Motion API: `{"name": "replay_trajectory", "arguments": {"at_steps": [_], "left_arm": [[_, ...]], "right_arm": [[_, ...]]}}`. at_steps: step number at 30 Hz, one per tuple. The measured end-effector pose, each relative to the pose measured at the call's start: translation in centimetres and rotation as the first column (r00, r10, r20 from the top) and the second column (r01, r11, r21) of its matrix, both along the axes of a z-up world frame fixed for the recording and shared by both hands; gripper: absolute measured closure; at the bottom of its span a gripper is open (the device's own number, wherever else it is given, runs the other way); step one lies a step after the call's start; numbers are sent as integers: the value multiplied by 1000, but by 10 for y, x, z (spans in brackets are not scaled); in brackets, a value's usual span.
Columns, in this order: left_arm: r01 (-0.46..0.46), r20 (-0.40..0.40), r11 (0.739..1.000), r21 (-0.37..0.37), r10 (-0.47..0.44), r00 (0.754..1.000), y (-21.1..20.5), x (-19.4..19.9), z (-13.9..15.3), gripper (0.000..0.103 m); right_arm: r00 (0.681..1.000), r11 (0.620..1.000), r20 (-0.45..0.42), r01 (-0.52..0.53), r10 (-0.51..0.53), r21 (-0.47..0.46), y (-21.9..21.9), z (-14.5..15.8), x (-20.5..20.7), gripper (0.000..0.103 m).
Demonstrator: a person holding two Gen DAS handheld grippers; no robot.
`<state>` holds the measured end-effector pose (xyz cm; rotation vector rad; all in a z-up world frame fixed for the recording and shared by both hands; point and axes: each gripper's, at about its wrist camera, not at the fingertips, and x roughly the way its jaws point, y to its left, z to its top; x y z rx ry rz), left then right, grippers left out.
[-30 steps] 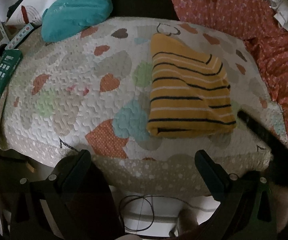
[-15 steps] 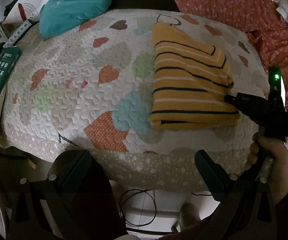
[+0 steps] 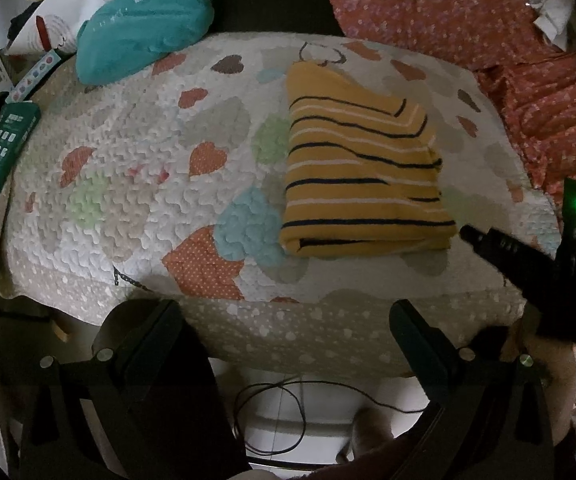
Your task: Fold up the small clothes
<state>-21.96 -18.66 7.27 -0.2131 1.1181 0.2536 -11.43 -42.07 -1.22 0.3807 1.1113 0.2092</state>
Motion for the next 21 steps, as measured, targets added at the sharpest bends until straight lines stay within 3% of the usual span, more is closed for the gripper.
{"name": "replay_trajectory", "arguments": {"at_steps": [12, 21], "left_arm": [[-18, 93, 1000, 20, 16, 996, -6, -32, 33, 0], [-46, 122, 998, 46, 40, 992, -3, -35, 40, 0]], "right_arm": [[984, 994, 154, -84, 94, -73, 36, 47, -57, 53], [978, 990, 177, -91, 108, -104, 40, 52, -71, 50]]}}
